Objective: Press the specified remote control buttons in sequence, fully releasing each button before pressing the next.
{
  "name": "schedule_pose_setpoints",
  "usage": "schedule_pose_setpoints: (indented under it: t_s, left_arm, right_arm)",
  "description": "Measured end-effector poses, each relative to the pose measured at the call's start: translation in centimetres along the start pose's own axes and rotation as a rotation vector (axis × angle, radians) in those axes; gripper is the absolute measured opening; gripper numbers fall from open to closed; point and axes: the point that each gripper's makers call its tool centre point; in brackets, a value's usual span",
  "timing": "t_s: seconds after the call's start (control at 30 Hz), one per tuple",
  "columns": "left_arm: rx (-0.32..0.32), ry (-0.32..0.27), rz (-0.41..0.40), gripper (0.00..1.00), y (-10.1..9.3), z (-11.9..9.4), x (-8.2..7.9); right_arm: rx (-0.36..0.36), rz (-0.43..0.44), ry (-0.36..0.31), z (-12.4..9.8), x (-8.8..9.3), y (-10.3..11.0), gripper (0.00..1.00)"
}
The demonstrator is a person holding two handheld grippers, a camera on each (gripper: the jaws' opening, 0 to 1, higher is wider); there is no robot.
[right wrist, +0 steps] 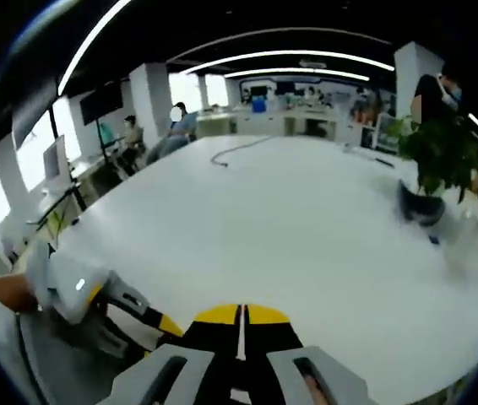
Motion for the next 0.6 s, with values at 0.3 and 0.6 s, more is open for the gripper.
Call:
schedule_pose_setpoints:
  t_s: [0.3, 0.6]
  left_arm:
    - [-0.016, 0.041, -0.011, 0.24, 0.7, -0.7, 0.3]
    - [0.009, 0.071, -0.010, 0.24, 1.9, -1.5, 0.7]
  right_arm:
    - [0.078, 0.078, -0.051, -2.5, -0.2, -2.7, 0.00]
    - [0.045, 0.006, -0.105, -2.9, 0.8, -1.2, 0.23]
Point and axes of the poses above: the point that each gripper's makers call its tool centre point, and the gripper's own axes: z roughly forward along the fingers, y roughly to its left, x roughly out of its underside, and after that the axes turned 11 degrees about -y, right-handed
